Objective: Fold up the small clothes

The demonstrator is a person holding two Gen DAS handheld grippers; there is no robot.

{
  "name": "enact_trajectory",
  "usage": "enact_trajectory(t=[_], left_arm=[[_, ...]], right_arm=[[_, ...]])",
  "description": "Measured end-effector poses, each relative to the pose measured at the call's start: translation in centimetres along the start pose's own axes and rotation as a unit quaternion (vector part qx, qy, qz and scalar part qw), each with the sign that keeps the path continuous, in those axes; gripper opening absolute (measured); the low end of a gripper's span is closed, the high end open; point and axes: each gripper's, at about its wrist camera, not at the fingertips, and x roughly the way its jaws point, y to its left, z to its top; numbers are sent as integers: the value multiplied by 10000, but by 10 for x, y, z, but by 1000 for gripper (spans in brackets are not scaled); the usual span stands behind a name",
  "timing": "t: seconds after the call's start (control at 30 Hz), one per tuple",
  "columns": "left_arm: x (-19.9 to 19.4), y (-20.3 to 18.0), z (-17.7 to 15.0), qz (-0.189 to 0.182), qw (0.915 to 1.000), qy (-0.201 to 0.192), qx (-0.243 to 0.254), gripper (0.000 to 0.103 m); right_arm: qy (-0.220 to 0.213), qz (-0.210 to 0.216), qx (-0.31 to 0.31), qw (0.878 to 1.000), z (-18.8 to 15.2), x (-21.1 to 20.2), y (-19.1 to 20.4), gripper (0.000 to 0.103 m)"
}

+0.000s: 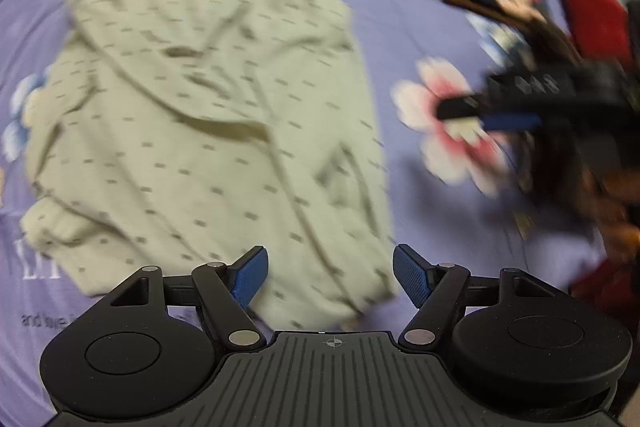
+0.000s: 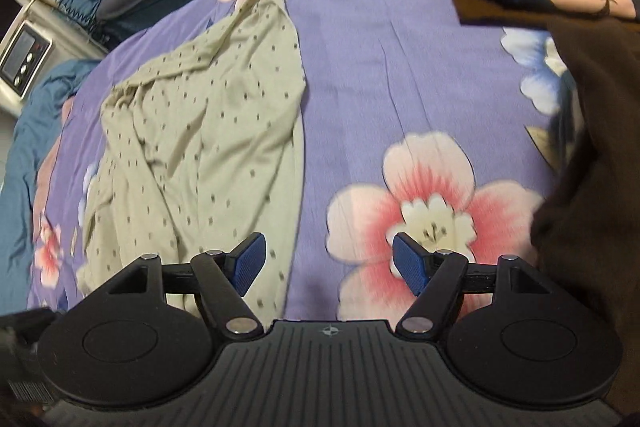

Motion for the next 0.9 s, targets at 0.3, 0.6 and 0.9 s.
enact_trajectory(t=[0.3,0.6,0.9], left_arm=[[34,-22,-5,734,9968,297,105,89],[-2,1,-10,858,9921,-268,-878,55],[-124,100,-3,1670,9550,-1562,-1887,54]], right_arm=[[115,171,-48,9998,-23,-15,-22,76],[58,426,-287,9987,-33,-27,-20,76],[51,490,-22,9988,-30,-23,-19,76]])
